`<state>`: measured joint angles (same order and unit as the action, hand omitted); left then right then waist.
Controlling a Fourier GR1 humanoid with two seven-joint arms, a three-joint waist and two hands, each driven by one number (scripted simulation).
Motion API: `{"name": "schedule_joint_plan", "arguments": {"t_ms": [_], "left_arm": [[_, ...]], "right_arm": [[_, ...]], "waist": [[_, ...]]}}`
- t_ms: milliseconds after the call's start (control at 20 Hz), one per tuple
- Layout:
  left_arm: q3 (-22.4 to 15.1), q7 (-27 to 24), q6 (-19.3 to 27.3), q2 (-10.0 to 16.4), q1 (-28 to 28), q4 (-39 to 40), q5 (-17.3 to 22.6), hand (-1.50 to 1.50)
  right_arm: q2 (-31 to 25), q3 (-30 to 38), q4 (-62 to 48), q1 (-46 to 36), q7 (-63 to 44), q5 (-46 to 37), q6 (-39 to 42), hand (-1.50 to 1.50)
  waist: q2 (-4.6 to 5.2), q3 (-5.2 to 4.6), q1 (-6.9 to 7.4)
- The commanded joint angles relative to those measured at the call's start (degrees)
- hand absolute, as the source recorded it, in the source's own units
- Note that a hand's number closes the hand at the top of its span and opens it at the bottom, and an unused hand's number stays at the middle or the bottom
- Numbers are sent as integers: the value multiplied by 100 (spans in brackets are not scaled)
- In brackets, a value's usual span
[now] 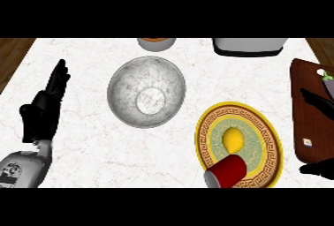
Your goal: Pick the lemon from the plate and place it in the bowl
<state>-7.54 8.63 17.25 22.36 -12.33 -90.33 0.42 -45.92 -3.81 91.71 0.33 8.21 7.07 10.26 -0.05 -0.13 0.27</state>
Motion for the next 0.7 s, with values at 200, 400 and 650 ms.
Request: {"name": "schedule_joint_plan", "arguments": {"t_ms": [200,400,650], "left_arm": [[101,37,-137,-95,-192,179,-111,0],[173,-10,-158,-136,251,-279,-153,0],[154,200,-180,-345,-104,-6,-340,0]], "right_arm": [[258,-960,322,-1053,-1798,-577,499,-150],[465,-1114,411,-1357,-2208,-581,1034,-150],[860,-1509,385,-1433,-2640,-1116,1268,-150]], "waist": [[20,10,48],[5,11,33],[5,12,-14]]}}
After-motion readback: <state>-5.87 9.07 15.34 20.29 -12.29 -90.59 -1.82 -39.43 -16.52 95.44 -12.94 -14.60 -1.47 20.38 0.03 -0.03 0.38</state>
